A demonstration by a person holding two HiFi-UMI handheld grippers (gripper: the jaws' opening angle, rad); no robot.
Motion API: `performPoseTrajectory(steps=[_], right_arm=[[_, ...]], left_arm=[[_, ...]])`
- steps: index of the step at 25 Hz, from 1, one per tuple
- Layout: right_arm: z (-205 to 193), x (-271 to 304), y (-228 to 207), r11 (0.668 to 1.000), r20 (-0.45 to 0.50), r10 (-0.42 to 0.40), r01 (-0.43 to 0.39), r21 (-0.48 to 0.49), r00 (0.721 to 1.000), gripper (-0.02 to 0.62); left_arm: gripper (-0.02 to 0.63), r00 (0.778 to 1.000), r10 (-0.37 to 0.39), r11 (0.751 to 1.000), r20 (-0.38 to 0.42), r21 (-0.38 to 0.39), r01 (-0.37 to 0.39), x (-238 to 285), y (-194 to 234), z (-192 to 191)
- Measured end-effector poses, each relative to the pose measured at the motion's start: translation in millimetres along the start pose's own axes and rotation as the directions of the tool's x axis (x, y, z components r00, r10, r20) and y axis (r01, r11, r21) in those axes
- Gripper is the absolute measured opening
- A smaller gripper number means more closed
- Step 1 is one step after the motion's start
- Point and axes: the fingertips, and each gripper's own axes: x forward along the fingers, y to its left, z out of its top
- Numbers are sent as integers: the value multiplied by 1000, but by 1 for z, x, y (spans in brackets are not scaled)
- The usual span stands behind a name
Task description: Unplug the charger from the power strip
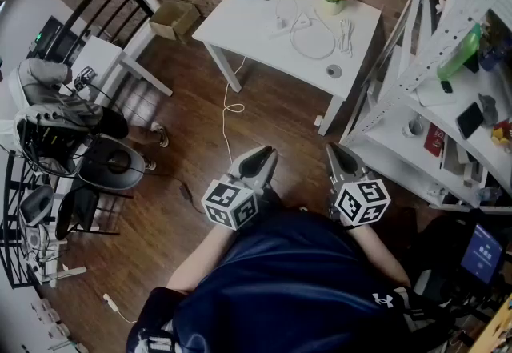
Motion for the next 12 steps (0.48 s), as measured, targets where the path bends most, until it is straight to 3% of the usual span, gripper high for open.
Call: performPoseTrajectory(steps=[6, 12], right_arm=[[11, 29, -36, 999, -16, -38, 38, -19, 999, 11], [26, 98, -70, 988, -61, -114, 107, -109, 992, 11]], left_arm=[[31, 1000, 11, 1000, 18, -16, -11, 42, 28, 14], [29, 1000, -17, 999, 6, -49, 17, 109, 98, 30]])
